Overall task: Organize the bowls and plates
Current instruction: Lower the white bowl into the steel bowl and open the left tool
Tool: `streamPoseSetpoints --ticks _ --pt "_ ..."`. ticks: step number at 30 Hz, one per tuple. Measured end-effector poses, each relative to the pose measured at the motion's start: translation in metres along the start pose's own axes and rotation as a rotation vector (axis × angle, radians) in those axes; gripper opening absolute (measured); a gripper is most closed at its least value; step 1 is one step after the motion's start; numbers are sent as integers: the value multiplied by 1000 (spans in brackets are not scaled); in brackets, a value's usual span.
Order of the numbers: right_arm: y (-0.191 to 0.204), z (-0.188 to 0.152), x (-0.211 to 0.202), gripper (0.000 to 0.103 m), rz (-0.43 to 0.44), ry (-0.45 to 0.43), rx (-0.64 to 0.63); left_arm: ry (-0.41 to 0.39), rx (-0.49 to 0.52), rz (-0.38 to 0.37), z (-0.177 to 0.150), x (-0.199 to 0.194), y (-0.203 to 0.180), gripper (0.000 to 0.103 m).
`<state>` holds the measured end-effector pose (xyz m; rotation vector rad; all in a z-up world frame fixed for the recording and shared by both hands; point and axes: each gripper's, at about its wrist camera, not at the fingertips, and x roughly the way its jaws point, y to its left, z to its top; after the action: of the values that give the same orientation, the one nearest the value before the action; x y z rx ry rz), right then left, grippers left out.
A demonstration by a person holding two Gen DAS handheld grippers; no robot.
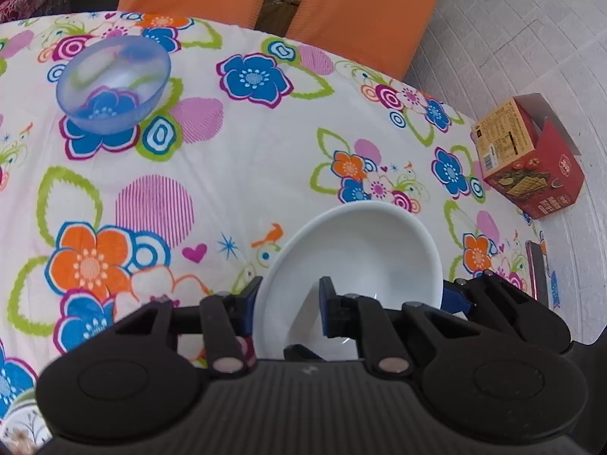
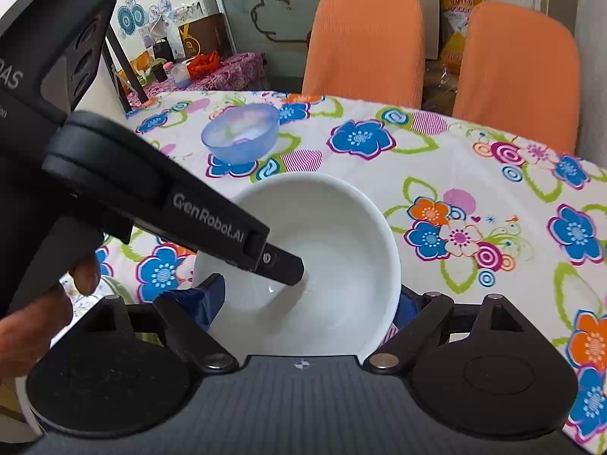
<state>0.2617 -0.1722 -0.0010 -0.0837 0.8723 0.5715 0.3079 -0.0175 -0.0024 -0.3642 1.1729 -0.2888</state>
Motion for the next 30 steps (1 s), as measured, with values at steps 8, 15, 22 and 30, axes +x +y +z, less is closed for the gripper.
streamPoseSetpoints --ticks 8,15,22,30 --pt "26 -38 -62 77 -40 4 1 27 -3 -80 -67 -37 -23 11" --pt "37 -91 -79 77 -66 48 72 76 30 -102 -123 -35 -32 11" --pt "33 -115 -79 75 -61 51 133 72 71 -91 -137 -29 -31 39" --pt "23 -116 -102 76 -136 -55 154 -54 138 -78 -136 -59 -30 50"
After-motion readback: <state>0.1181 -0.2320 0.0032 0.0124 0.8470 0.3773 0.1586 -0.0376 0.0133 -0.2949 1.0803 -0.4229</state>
